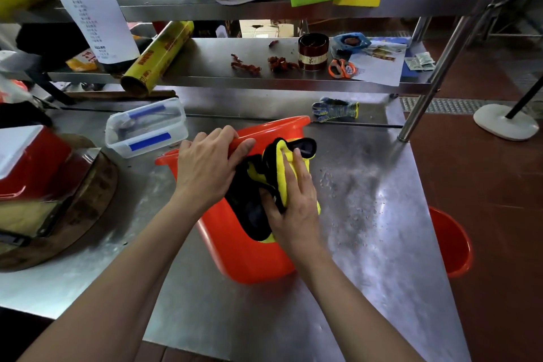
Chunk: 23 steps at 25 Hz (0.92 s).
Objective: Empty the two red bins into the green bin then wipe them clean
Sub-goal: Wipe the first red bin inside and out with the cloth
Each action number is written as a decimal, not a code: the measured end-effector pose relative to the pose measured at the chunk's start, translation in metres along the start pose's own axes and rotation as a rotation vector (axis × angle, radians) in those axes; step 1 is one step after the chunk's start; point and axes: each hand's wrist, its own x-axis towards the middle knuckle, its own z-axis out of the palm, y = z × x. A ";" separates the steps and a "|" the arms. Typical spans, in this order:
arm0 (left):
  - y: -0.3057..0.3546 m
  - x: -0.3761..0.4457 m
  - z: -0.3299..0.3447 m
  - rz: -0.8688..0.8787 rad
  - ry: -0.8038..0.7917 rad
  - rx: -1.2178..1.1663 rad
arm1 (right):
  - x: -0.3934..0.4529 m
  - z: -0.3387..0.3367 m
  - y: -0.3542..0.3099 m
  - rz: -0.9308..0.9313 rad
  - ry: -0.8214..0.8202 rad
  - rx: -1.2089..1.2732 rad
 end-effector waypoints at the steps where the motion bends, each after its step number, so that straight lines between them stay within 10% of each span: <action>1: -0.004 0.001 -0.001 -0.009 0.006 -0.010 | -0.005 0.001 0.005 0.004 0.000 0.010; 15: -0.014 -0.001 0.002 0.030 -0.004 -0.071 | -0.099 -0.001 0.055 0.279 -0.093 0.089; 23: -0.013 -0.006 0.000 0.048 -0.018 -0.089 | -0.027 0.006 0.014 0.127 0.040 0.087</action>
